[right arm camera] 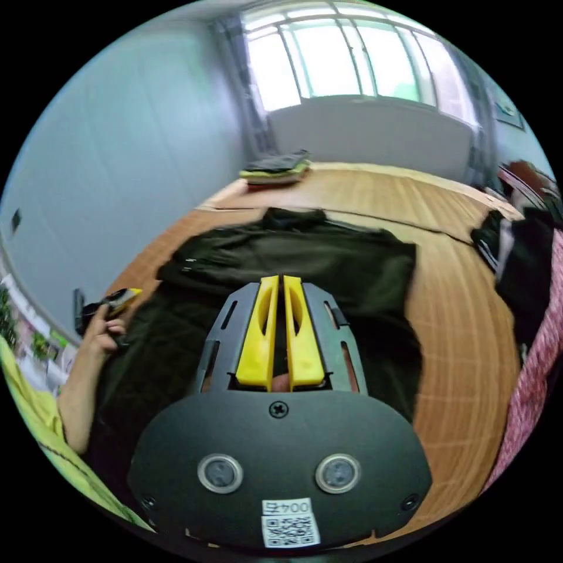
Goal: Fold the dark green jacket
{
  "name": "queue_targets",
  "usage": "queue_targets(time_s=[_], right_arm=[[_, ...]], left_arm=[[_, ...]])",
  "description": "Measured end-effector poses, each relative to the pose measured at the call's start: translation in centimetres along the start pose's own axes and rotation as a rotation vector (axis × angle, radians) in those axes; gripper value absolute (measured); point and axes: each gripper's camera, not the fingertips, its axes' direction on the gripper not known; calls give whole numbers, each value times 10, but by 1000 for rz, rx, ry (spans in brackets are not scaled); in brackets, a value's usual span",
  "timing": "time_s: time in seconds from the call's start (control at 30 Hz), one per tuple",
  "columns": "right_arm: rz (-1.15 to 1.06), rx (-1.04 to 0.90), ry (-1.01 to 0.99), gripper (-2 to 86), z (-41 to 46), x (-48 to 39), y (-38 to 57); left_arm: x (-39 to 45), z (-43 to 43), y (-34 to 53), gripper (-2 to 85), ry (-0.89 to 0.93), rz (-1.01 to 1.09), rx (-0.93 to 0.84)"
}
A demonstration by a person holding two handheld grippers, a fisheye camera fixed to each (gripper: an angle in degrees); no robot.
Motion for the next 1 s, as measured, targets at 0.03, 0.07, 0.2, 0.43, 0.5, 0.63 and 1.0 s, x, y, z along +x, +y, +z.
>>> queue_targets(time_s=[0.03,0.07,0.2,0.43,0.5,0.63,1.0], right_arm=[[-110,-28,-83,55,17,-42,-23],[-171,-53,-115,61,29,-63,-34],[-623,-193,-128,75,100,-199,-73],[-1246,-226,138,80,141,-306,-57],[-1336,-224,206,81,146,-317,-53],[-1483,-227,282,80,152,-341,-48],[-1607,-207,321,60,128,-354,-46]], left_arm=[[-1,4,-2,3,-4,7,-18],[-4,14,-6,3,-5,7,-66],[-19,30,-16,2,7,-24,-125],[-29,46,-22,2,24,-25,-144],[-32,50,-23,3,36,-32,-145],[-33,54,-23,3,31,-27,-143],[-36,66,-22,2,41,-37,-141]])
